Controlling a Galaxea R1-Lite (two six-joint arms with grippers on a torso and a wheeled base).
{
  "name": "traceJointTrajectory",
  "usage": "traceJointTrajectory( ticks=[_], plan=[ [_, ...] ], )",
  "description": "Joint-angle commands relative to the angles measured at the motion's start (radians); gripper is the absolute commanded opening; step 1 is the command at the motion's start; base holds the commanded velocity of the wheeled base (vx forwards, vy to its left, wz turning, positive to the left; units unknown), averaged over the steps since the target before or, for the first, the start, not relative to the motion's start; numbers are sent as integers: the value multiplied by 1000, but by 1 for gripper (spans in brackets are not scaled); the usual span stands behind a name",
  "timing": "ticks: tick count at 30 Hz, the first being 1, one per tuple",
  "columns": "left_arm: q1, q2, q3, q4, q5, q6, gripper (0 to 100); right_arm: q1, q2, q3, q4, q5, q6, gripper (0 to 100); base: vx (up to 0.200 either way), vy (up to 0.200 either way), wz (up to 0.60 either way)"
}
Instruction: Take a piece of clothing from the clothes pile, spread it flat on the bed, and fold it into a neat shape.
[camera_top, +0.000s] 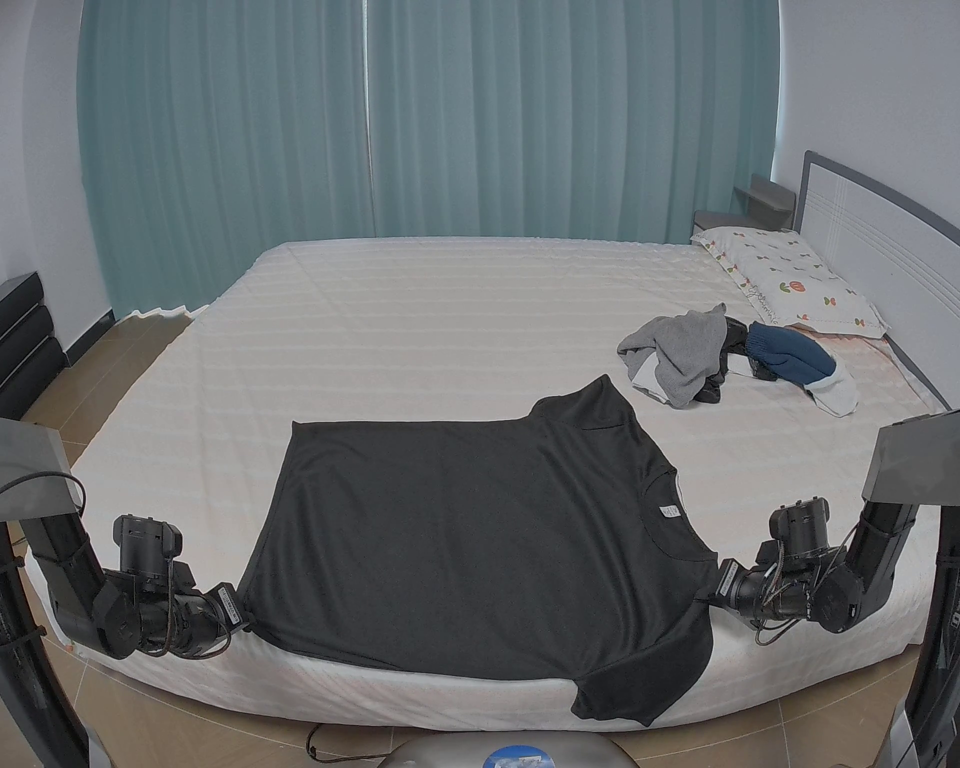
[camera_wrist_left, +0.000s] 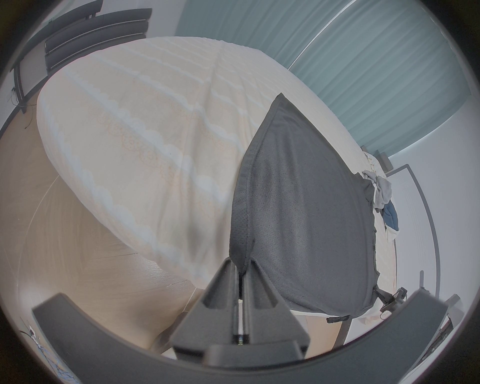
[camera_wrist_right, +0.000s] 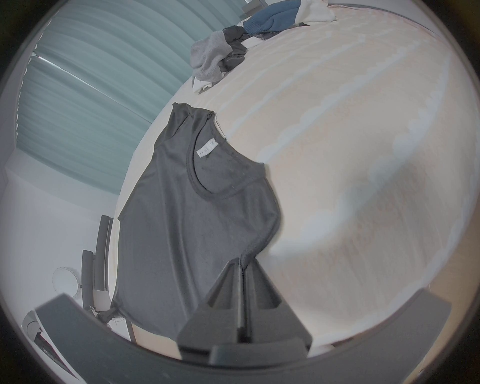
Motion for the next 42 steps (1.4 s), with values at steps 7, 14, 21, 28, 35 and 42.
traceJointTrajectory(
  ticks=[7,14,21,28,35,42],
  plan=[
    [0,1,1,0,-1,0,0,-5,-11,-156,38,-20,-9,0,0,0,0],
    [0,3,1,0,-1,0,0,1,0,-276,142,-22,-14,0,0,0,0],
    [0,8,-1,0,-1,0,0,-11,75,-297,91,-19,-2,100,0,0,0],
    [0,9,-1,0,-1,0,0,-71,35,-164,-85,64,-11,100,0,0,0],
    [0,8,1,0,-1,0,0,-96,-32,3,-99,147,-108,100,0,0,0],
    [0,-2,5,0,-1,0,0,-94,-35,166,-197,300,-180,100,0,0,0]
  ],
)
